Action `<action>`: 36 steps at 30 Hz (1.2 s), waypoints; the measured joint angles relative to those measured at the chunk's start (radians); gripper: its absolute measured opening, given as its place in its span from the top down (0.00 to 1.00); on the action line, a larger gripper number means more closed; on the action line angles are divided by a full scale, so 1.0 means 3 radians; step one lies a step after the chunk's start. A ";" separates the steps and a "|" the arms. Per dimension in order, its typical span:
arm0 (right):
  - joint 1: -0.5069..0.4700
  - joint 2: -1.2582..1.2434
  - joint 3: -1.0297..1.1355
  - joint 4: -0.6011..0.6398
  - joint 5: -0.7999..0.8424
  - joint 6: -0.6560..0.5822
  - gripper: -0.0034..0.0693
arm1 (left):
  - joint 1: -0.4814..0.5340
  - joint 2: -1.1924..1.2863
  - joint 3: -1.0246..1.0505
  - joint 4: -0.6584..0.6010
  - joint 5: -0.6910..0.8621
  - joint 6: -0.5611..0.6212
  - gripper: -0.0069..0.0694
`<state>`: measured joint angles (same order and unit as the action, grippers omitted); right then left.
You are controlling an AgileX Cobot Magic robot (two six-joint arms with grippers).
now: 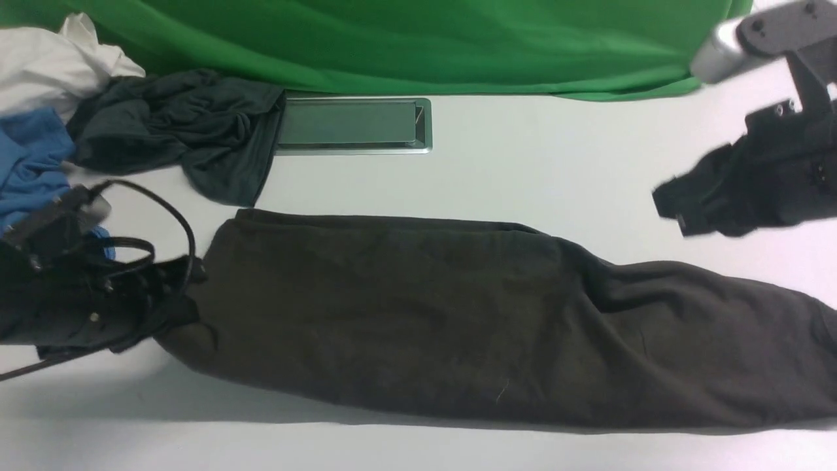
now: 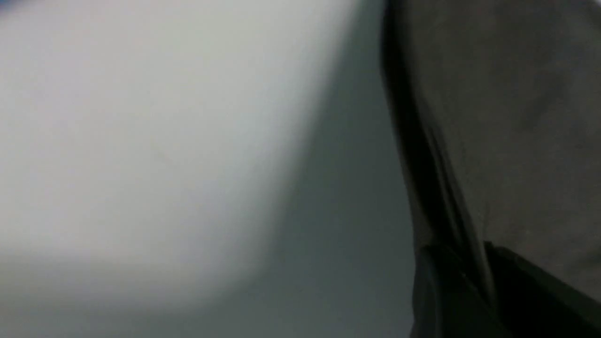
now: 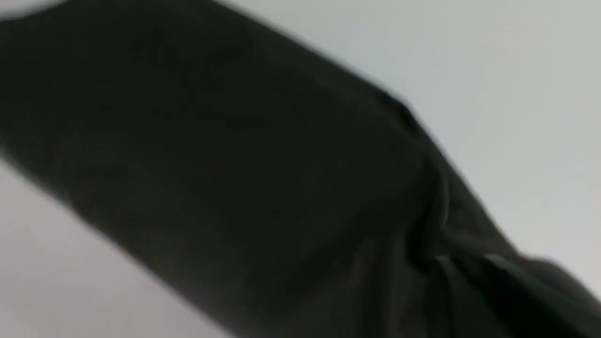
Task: Fold a long-sleeved shirt on a white desktop.
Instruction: 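Grasp the waist and leg ends of the folded dark trousers and straighten them on the table, then fold the garment over onto itself on the table with the left gripper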
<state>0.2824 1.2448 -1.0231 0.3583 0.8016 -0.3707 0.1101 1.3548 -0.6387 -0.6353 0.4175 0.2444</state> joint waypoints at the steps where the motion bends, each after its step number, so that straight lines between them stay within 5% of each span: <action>1: 0.0000 -0.0013 0.0000 0.0031 0.0058 -0.0079 0.90 | 0.0000 -0.0056 0.0000 0.0078 0.0000 -0.0067 0.82; 12: 0.0000 -0.0460 0.0000 0.0345 0.0438 -0.0483 0.92 | 0.0000 -0.0242 0.0010 0.0592 0.0012 -0.0611 0.82; 20: 0.0000 -0.0839 0.0000 0.0351 0.0422 -0.0447 0.92 | -0.0003 -0.0436 -0.0501 0.0581 0.0122 -0.0623 0.82; 23: 0.0000 -0.0919 0.0000 0.0351 0.0412 -0.0404 0.92 | -0.0098 -0.0432 -0.0967 0.0313 0.0217 -0.0244 0.82; 29: 0.0000 -0.1002 -0.0045 0.0351 0.0415 -0.0385 0.92 | -0.0780 -0.0141 -0.1598 -0.0178 0.0435 0.0445 0.82; 36: 0.0058 -0.1114 -0.0159 0.0352 0.0435 -0.0348 0.92 | -0.2436 0.0941 -0.2064 -0.0252 0.0325 0.0521 0.82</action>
<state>0.2998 0.9107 -1.0709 0.4638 0.9322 -0.4752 -0.6206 1.6371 -1.2579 -0.7108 0.5150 0.4006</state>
